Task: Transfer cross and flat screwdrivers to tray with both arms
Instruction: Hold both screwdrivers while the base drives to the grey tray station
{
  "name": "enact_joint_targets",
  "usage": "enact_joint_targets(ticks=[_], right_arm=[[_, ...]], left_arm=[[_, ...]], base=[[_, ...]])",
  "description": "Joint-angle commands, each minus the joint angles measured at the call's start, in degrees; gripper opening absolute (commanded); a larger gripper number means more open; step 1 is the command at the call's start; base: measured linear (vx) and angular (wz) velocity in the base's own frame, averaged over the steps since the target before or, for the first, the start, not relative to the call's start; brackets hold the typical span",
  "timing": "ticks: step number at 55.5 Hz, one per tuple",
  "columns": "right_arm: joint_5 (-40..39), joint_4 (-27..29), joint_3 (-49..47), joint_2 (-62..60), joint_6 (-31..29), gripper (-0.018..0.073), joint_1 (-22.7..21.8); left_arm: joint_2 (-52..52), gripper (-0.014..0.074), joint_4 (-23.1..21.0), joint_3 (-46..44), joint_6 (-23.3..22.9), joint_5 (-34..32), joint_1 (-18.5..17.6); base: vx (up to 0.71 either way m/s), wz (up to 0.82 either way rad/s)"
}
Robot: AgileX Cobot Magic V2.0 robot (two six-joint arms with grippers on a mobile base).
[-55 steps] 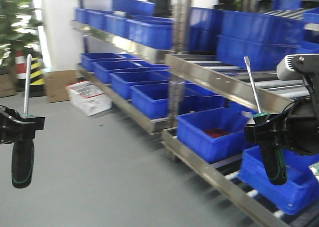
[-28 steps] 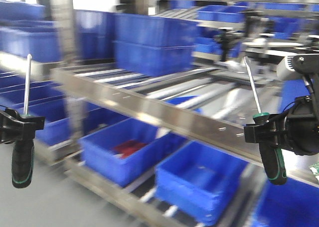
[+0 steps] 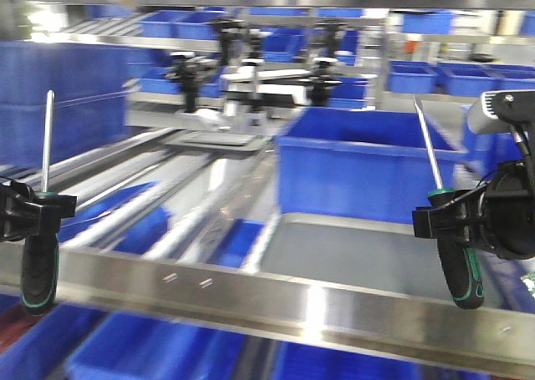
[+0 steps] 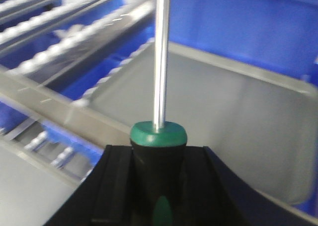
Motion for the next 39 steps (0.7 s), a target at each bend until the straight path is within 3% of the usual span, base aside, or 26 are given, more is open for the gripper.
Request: enact_joint_targets(ticks=[1, 20, 39], right_arm=[[-4.88, -0.21, -2.28, -1.42, 0.05, -0.0008, -0.13], [-4.88, -0.21, -2.28, -1.42, 0.05, -0.0008, -0.13], [-4.88, -0.21, -2.28, -1.42, 0.05, -0.0008, -0.13]], left_arm=[[-1.38, 0.0003, -1.57, -1.93, -0.32, -4.58, -0.28], [-1.38, 0.0003, -1.57, -1.93, -0.32, -4.58, -0.28], [-1.38, 0.0003, -1.57, -1.93, -0.32, -4.58, -0.28]], base=[[0.31, -0.58], [0.29, -0.41], [0.21, -0.17]])
